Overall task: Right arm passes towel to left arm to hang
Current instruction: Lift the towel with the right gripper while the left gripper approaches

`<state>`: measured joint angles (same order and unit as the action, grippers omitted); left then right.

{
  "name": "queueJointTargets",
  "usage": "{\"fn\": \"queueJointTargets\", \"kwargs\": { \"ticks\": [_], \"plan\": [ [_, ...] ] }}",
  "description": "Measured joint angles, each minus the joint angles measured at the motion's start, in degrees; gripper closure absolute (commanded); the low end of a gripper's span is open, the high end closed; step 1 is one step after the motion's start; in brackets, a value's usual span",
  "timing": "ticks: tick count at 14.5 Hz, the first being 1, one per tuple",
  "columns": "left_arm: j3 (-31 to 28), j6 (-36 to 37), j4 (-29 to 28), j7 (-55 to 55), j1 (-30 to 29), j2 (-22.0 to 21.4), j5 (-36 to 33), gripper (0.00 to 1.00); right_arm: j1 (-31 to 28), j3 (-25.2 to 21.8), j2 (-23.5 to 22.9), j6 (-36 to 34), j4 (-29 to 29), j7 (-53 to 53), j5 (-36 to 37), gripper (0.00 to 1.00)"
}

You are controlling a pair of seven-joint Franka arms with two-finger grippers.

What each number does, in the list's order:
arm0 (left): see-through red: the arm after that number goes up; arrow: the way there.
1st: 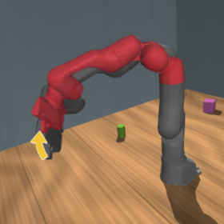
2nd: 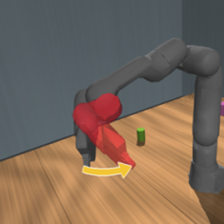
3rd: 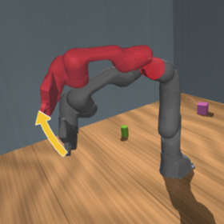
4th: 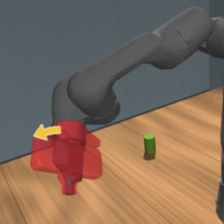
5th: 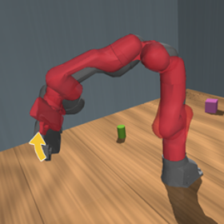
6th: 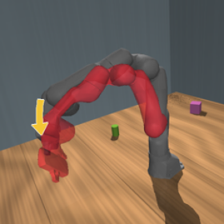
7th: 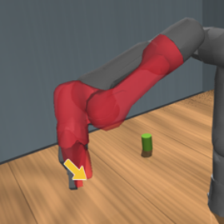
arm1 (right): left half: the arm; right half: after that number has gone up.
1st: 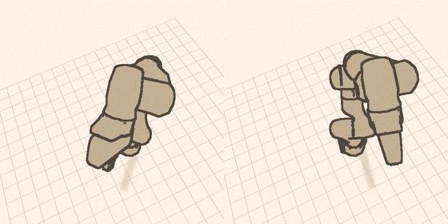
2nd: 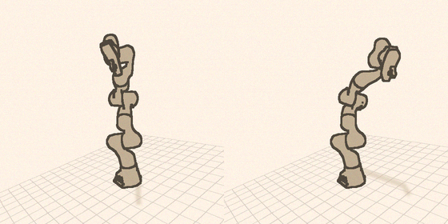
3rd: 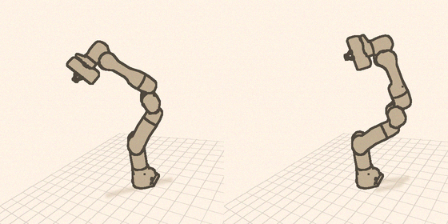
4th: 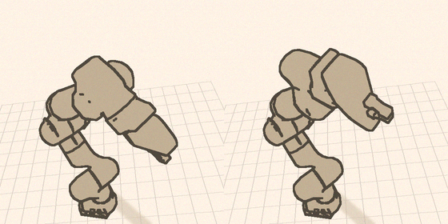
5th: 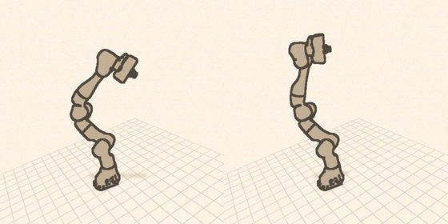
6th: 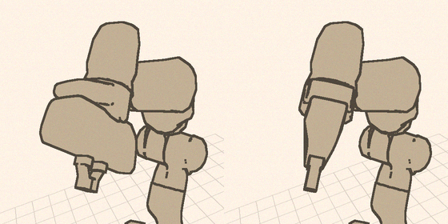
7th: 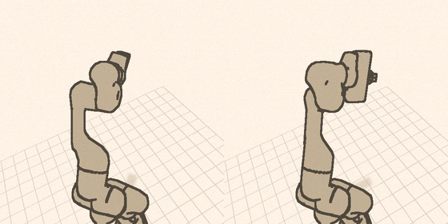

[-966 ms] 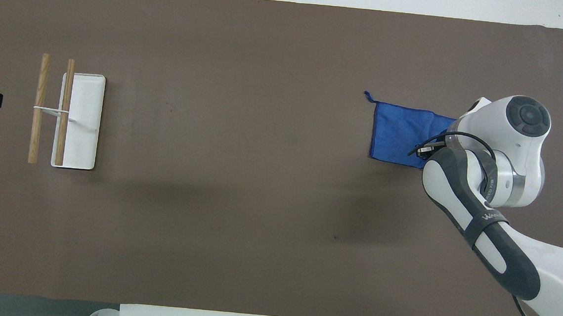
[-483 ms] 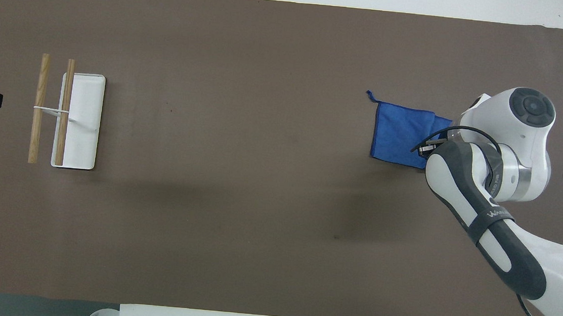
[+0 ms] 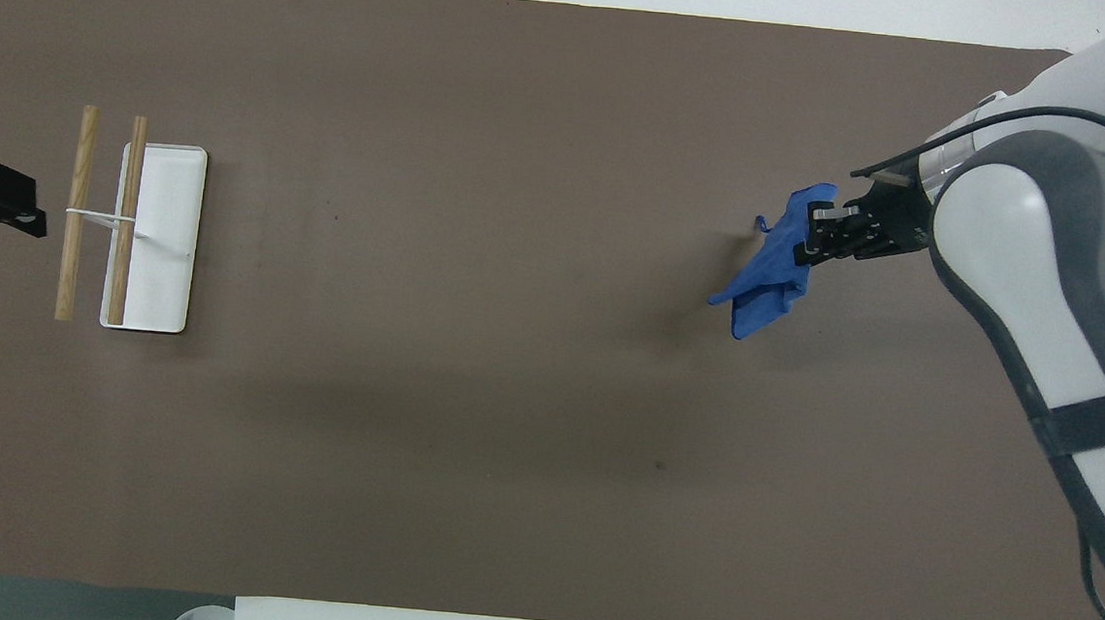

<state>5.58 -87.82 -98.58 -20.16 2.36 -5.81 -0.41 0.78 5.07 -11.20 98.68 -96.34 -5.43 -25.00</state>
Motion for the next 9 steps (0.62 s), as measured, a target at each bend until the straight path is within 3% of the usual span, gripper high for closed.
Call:
{"fn": "queueJointTargets", "kwargs": {
  "ticks": [4,9],
  "plan": [
    [0.8,-10.7,-6.7,-24.3,9.8,-1.7,0.1,0.0,4.1,0.6,-0.3,0.3,0.7,-19.2,-17.1,1.0],
    [1.0,-20.1,-8.5,-47.4,18.0,1.0,1.5,0.01,12.1,0.8,-0.6,6.4,0.0,-36.6,-28.6,1.0]
  ]
}}
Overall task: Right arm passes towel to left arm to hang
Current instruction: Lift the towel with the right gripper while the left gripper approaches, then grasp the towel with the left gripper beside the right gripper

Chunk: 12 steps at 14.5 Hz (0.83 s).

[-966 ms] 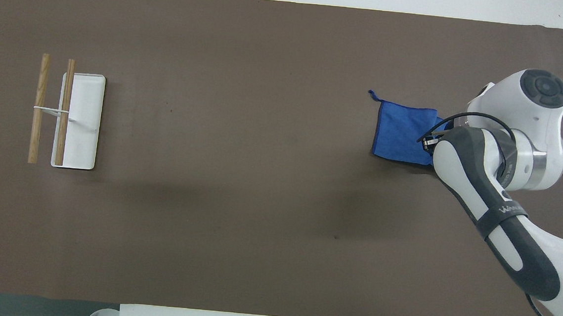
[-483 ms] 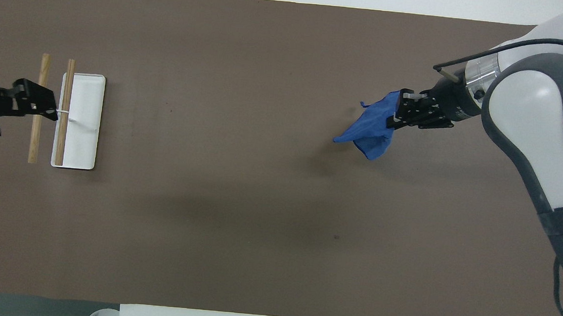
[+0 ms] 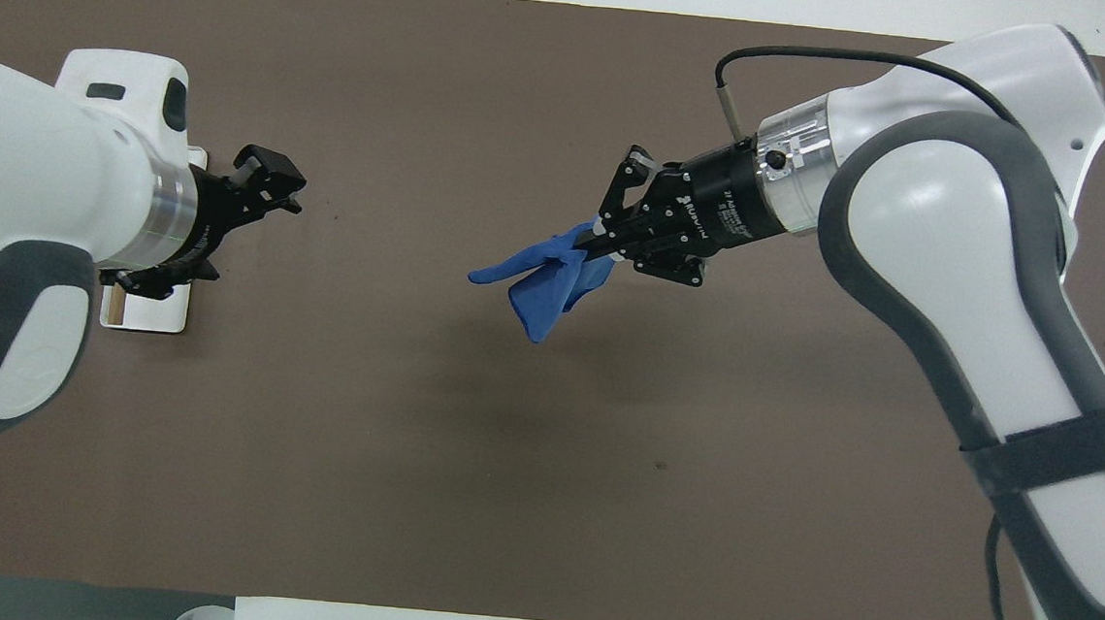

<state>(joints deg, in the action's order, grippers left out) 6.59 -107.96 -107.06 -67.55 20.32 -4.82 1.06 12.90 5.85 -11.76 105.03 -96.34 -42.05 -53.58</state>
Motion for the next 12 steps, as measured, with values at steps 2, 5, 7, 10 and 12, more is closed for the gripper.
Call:
{"fn": "queueJointTargets", "kwargs": {
  "ticks": [2,5,7,10,12],
  "plan": [
    [0.0,-2.1,0.0,-7.1,2.2,1.5,1.4,0.01,1.6,0.0,0.0,1.1,0.0,-4.9,-3.4,1.0],
    [0.0,-2.5,-0.1,-13.1,5.4,2.6,1.8,0.15,2.8,0.0,0.0,1.7,-0.1,-8.4,-4.6,1.0],
    [0.0,-2.8,-0.3,-17.1,7.2,3.1,1.8,0.26,3.7,0.0,0.0,2.3,-0.1,-9.6,-4.6,1.0],
    [0.0,-3.7,-0.4,-18.2,8.2,4.1,1.9,0.68,4.6,0.0,0.0,3.8,-0.4,-10.3,-4.6,1.0],
    [0.0,-3.7,-0.4,-18.4,8.5,4.6,1.9,0.95,4.7,0.0,0.0,3.9,-0.6,-10.3,-4.6,1.0]
  ]
}}
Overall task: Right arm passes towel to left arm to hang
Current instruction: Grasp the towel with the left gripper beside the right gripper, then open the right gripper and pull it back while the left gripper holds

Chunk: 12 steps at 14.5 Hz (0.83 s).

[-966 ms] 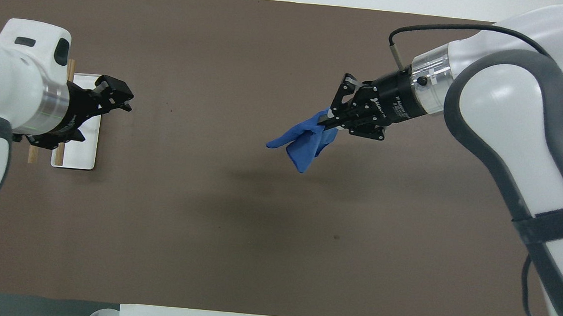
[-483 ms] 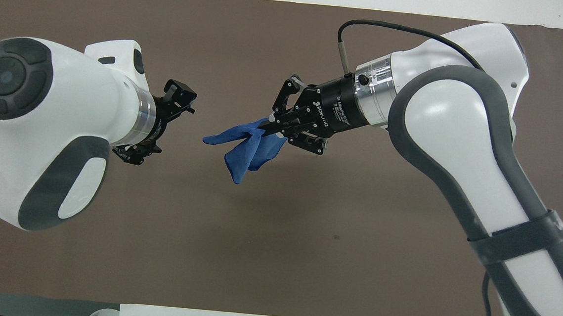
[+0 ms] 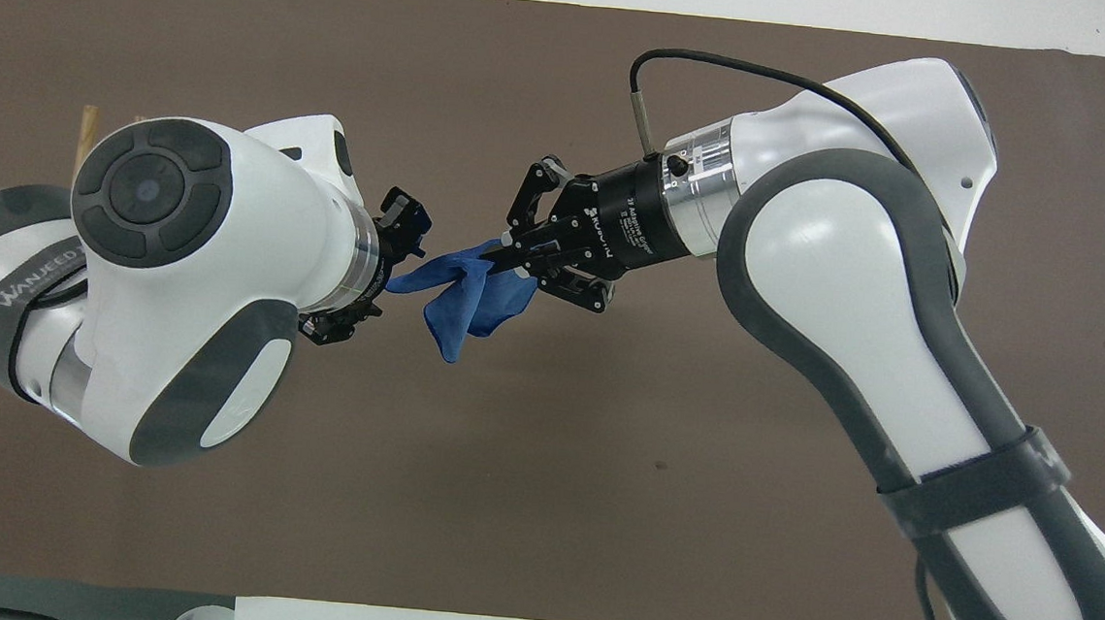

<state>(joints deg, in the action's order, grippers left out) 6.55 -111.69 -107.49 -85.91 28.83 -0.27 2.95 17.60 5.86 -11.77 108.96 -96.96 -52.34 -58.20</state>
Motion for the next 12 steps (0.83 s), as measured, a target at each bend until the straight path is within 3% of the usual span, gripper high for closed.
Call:
{"fn": "queueJointTargets", "kwargs": {
  "ticks": [1,11,12],
  "plan": [
    [0.0,0.0,0.0,0.0,0.1,0.1,0.0,1.0,0.1,0.0,0.0,0.0,-0.1,0.0,0.0,1.0],
    [-0.1,0.0,0.0,-0.1,0.1,0.1,0.0,1.0,0.4,0.0,0.0,0.0,-0.4,0.0,0.0,0.99],
    [-0.1,0.0,0.0,-0.1,0.1,0.1,0.0,1.0,0.4,0.0,0.0,0.0,-0.4,0.0,0.0,0.88]
  ]
}}
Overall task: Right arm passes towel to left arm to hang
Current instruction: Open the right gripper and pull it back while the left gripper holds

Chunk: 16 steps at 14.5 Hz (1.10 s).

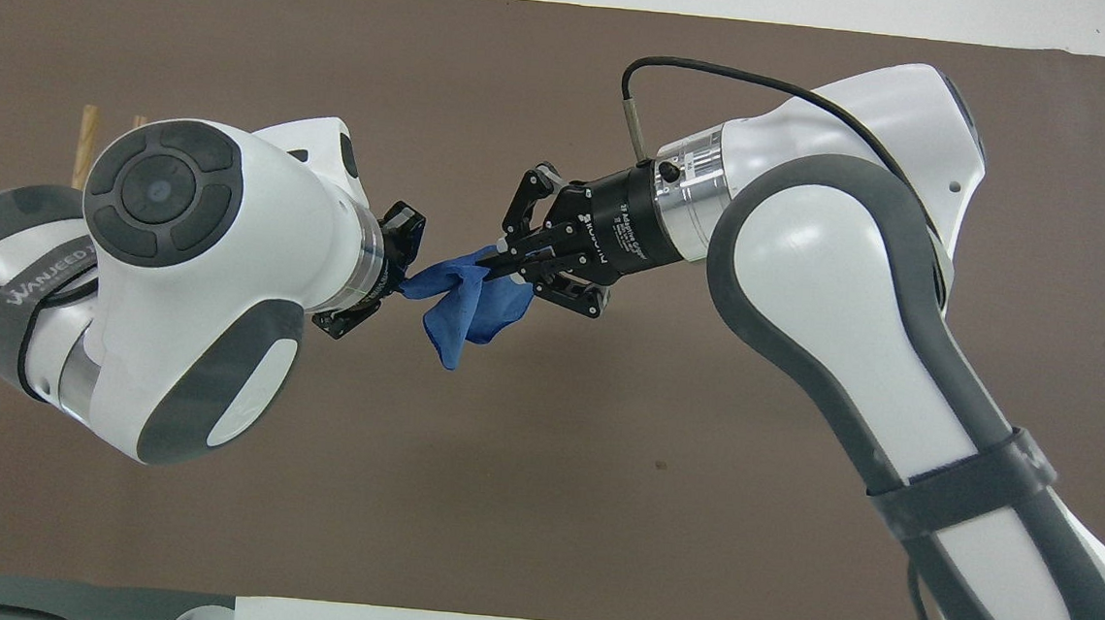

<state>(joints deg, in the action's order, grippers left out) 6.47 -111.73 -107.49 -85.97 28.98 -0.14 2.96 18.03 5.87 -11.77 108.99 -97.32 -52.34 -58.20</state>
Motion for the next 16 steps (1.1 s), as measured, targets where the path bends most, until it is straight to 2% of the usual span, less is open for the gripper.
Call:
{"fn": "queueJointTargets", "kwargs": {
  "ticks": [1,2,3,6,9,13,16],
  "plan": [
    [0.0,0.0,0.0,0.0,0.0,0.0,0.0,1.0,0.0,0.0,0.0,0.0,0.0,0.0,0.0,0.61],
    [0.0,0.0,0.0,0.0,0.0,0.0,0.0,1.0,0.0,0.0,0.0,0.1,0.0,0.0,0.0,0.2],
    [0.0,0.0,0.0,0.0,0.0,0.0,0.0,1.0,0.0,0.0,0.0,0.1,0.0,0.0,0.0,0.0],
    [0.0,0.0,0.0,0.0,0.0,0.0,0.0,1.0,0.1,0.0,0.0,1.5,0.0,1.0,0.4,0.0],
    [-0.1,0.2,0.4,0.0,0.0,0.0,0.0,1.0,-0.2,-0.5,0.1,3.3,0.1,6.2,6.4,0.0],
    [-0.8,4.8,4.5,0.4,-0.1,0.1,-0.4,1.0,-2.9,-0.9,1.3,3.0,0.5,16.1,27.3,0.0],
    [-1.4,12.4,9.4,4.4,-2.1,0.0,-2.2,1.0,-7.2,-1.0,3.8,-1.1,0.8,25.1,40.8,0.0]
  ]
}}
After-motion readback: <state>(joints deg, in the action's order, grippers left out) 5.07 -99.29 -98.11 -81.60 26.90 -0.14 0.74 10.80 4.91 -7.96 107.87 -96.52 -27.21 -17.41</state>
